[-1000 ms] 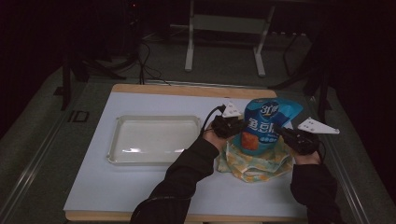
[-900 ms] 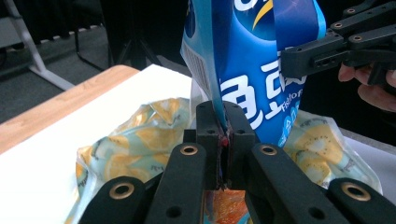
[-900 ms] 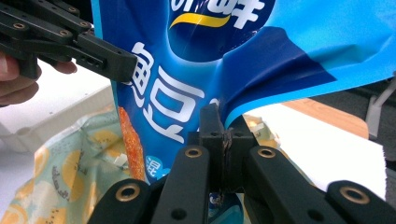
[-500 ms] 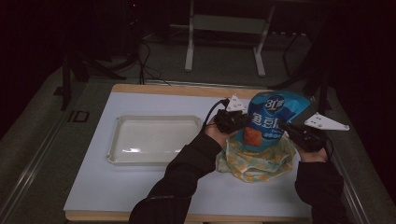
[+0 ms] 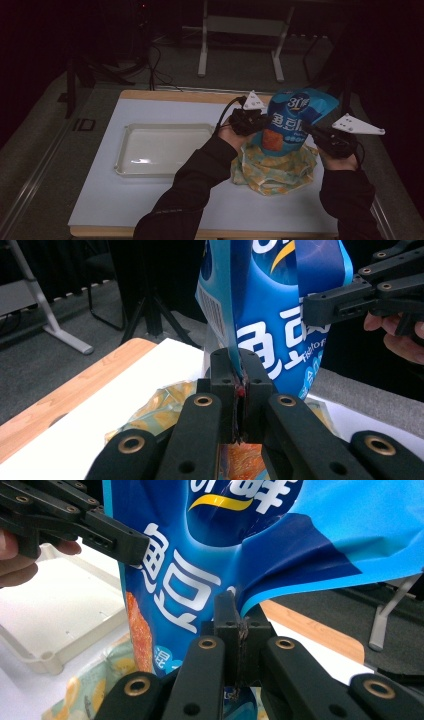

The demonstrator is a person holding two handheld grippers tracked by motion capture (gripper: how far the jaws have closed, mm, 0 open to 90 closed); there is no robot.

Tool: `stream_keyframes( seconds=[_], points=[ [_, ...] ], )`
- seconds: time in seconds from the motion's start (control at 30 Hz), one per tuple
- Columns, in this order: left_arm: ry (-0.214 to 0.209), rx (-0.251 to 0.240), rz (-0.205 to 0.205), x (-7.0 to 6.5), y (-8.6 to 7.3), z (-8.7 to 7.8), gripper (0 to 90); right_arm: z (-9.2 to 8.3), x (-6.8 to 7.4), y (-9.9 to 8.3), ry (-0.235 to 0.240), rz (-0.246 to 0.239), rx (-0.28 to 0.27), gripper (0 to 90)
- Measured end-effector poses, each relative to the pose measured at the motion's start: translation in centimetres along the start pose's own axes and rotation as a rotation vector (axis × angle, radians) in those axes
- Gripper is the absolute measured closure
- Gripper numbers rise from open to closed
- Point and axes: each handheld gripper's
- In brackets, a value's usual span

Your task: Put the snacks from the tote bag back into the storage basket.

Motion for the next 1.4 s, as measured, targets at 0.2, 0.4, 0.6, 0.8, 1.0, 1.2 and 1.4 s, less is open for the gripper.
stream_keyframes(
  seconds=[0.2, 0.4, 0.6, 0.8, 1.0, 1.2, 1.4],
  points=[
    [0.014, -0.004, -0.006, 0.4, 0.6, -1.5, 88.8, 0.2, 0.7, 1.3, 0.011, -0.014, -0.011, 89.5],
    [0.035, -0.012, -0.007, 0.8, 0.8, -3.4, 88.8, 0.7, 1.8, 2.7, 0.021, -0.033, -0.017, 89.6],
    [0.054, -0.018, -0.022, 1.3, 0.4, -5.3, 88.8, 1.5, 3.2, 3.7, 0.04, -0.046, -0.022, 89.6],
    [0.073, -0.02, -0.038, 1.9, -0.2, -7.1, 88.9, 2.5, 4.6, 4.5, 0.057, -0.06, -0.022, 89.5],
    [0.094, -0.025, -0.049, 2.6, -0.9, -8.7, 88.9, 3.6, 5.9, 5.2, 0.072, -0.068, -0.023, 89.6],
    [0.112, -0.03, -0.067, 3.1, -1.5, -10.3, 88.9, 4.7, 7.1, 5.8, 0.091, -0.073, -0.025, 89.6],
    [0.132, -0.031, -0.073, 3.6, -2.1, -12.0, 88.9, 5.6, 8.4, 6.5, 0.11, -0.082, -0.028, 89.6]
  ],
)
Point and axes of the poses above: each handheld gripper's, and its own axes: z roughly forward along the jaws, y roughly out of its top, x roughly to its left, and after that the axes turned 1 degree about -z, right-handed
